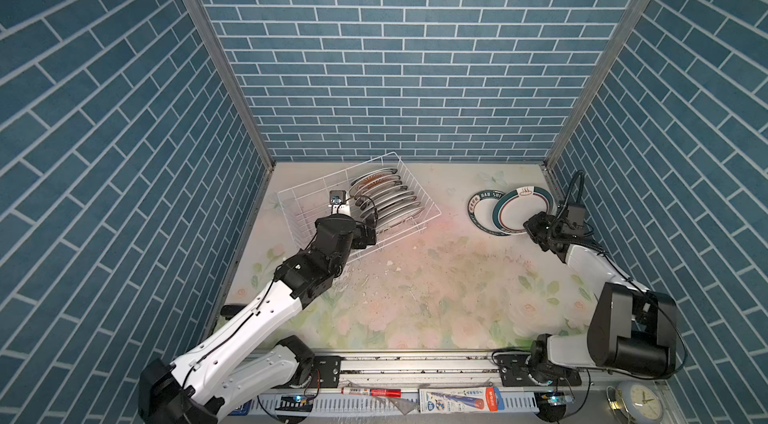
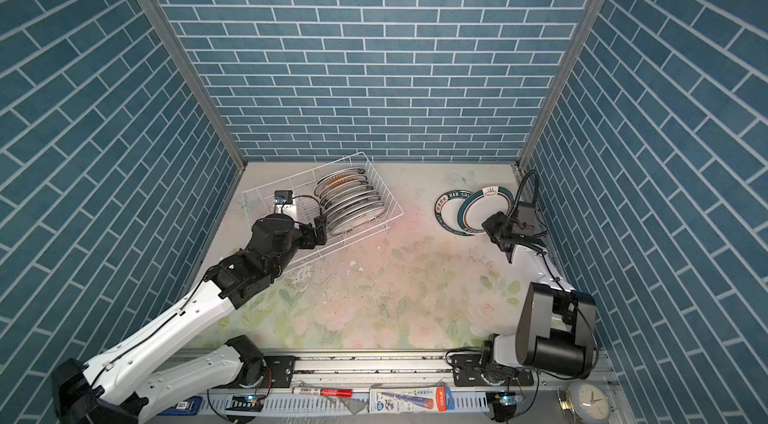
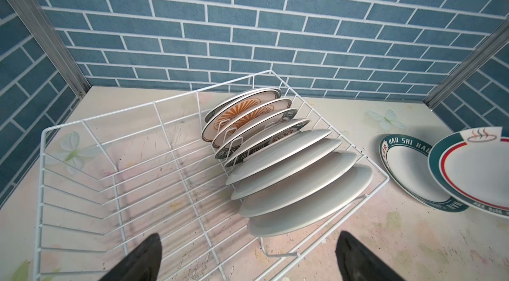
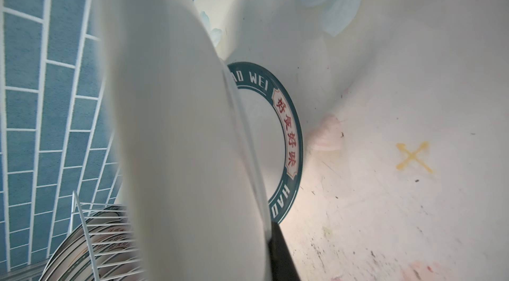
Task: Unload the plates from the dish rack
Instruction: 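Release the plate with the left gripper while the right gripper carries it away, then lower the plate beside the first plate with the right gripper and open it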
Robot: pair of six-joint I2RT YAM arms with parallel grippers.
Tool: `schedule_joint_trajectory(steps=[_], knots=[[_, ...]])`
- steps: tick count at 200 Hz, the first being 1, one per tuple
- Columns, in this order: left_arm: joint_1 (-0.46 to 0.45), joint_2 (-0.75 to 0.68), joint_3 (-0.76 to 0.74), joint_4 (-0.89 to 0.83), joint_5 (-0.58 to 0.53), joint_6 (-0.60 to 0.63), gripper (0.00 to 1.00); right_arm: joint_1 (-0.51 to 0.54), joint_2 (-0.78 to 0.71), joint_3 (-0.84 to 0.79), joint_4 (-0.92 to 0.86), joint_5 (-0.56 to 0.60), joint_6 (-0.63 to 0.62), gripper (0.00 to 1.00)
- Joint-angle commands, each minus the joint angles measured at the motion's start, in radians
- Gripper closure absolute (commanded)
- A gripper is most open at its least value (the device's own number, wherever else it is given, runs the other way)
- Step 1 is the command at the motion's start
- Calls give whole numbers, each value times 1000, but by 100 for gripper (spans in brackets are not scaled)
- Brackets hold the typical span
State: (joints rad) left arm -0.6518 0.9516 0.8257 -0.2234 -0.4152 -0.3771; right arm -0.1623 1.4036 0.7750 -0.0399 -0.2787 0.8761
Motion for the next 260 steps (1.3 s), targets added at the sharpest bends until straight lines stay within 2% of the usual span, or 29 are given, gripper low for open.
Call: schedule_joint_trajectory(steps=[1, 18, 41, 79, 87, 112, 168, 182, 193, 204, 231, 260], knots=[[6, -18, 3, 6, -68, -4, 1, -19, 35, 58, 90, -113, 72, 100], [6, 5, 59, -96, -134, -31, 1, -41, 96, 72, 125, -192, 106, 100], [6, 30, 98, -141, -102, -4, 1, -43, 162, 106, 126, -248, 110, 100], [6, 35, 105, -144, -65, 49, 1, -42, 211, 132, 98, -263, 83, 100], [5, 35, 109, -153, -63, 70, 1, -41, 219, 137, 87, -261, 75, 94], [5, 37, 130, -184, -37, 139, 1, -42, 241, 151, 57, -266, 52, 91], [6, -6, 76, -141, -59, 162, 1, -42, 244, 162, 15, -252, 21, 87], [6, -14, 72, -142, -58, 163, 1, -41, 244, 163, -1, -238, 7, 83], [6, -12, 82, -160, -56, 163, 1, -41, 244, 167, -15, -234, 0, 73], [5, 0, 104, -196, -59, 163, 1, -42, 246, 167, -19, -234, -3, 68], [6, 49, 161, -267, -68, 162, 2, -42, 250, 170, -35, -229, -20, 64], [6, 63, 161, -263, -52, 158, 3, -39, 253, 186, -77, -213, -49, 60]])
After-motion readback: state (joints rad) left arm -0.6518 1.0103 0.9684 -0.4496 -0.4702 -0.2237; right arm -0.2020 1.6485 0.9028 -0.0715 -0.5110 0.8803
